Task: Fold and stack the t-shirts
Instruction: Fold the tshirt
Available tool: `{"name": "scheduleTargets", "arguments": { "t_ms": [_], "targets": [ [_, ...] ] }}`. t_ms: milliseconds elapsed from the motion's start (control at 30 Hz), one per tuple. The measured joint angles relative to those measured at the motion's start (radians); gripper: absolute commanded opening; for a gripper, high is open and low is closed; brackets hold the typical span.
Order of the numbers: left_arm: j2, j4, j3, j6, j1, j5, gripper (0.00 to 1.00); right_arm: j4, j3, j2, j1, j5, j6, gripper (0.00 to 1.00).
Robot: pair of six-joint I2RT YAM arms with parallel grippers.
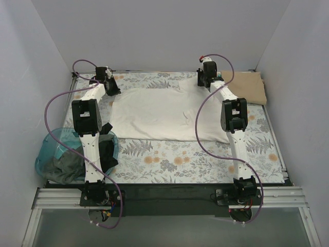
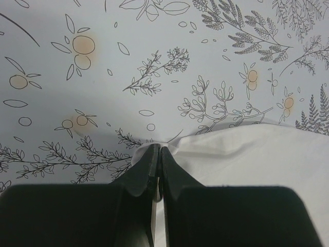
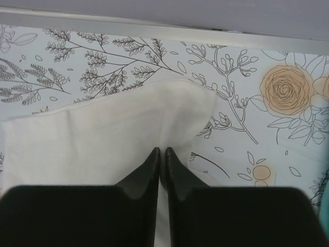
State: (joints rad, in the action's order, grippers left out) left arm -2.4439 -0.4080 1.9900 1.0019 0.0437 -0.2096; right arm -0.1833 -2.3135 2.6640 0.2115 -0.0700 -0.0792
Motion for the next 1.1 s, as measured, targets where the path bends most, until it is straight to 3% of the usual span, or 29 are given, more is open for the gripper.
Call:
{"name": "scheduleTargets", "arguments": {
  "t_ms": [367, 733, 1100],
  "targets": [
    [0.024, 0.002, -0.034, 0.010, 0.000, 0.001, 0.00, 0.072, 0.196, -0.147, 0.004, 0.102, 0.053, 0.01],
    [0.165, 0.068, -0.254, 0.047, 0.000, 0.005, 0.00, 0.203, 0.592, -0.491, 0.006, 0.184, 0.163, 0.01],
    [0.307, 0.169, -0.411, 0.100, 0.000, 0.031, 0.00, 0.284, 0.882, -0.663, 0.006, 0.214, 0.217, 0.01]
  ]
}}
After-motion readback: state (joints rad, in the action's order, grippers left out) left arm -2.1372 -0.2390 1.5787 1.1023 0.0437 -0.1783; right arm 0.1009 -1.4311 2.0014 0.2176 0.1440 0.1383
